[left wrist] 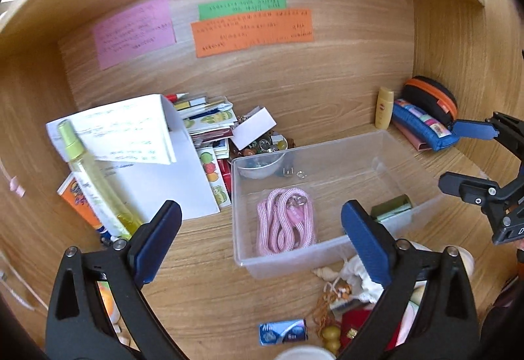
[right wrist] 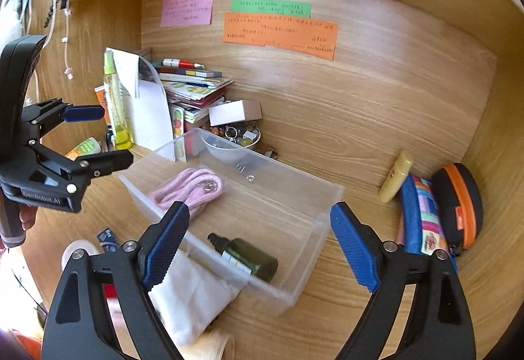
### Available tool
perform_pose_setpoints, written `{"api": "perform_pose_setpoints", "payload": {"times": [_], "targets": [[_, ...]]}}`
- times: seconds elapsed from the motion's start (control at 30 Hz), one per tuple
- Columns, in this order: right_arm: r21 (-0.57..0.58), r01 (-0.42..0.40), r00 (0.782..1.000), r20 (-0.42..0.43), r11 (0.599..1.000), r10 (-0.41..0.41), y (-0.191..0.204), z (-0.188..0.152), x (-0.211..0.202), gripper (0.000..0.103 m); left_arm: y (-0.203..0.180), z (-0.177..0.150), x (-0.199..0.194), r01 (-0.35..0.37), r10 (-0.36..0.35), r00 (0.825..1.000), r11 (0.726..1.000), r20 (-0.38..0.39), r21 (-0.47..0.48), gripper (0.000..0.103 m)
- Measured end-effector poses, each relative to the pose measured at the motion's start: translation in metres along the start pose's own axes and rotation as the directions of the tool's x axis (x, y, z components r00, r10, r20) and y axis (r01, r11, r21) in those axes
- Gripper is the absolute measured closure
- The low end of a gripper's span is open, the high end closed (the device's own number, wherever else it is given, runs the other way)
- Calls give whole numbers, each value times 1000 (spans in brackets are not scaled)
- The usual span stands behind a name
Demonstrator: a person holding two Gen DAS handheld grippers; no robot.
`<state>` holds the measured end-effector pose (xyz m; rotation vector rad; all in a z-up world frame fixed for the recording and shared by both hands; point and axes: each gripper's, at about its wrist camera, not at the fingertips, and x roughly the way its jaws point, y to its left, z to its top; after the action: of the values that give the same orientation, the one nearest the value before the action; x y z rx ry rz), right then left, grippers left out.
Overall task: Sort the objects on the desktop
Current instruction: 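Grasp the cream plastic jar with the right gripper while the left grasps the white round container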
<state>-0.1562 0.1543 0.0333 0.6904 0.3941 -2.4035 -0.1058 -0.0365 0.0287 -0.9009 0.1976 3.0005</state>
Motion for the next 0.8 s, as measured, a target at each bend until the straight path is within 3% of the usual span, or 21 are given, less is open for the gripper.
{"api": "perform_pose_setpoints", "payload": {"times": [0.17, 0.33, 0.8], "targets": [[7, 4, 999, 38, 1000, -4, 7, -13, -26, 6, 5, -17, -24, 1, -1, 1000, 1000, 28, -29, 2], [7, 5, 999, 53, 1000, -6, 15, -31, -44, 5, 6, -39, -33, -7, 7, 1000, 999, 16, -40, 1], [75, -33, 997, -64, 997, 38, 30, -93, -35, 5, 4, -122, -17, -14, -1, 985, 996, -170, -86, 1]]}}
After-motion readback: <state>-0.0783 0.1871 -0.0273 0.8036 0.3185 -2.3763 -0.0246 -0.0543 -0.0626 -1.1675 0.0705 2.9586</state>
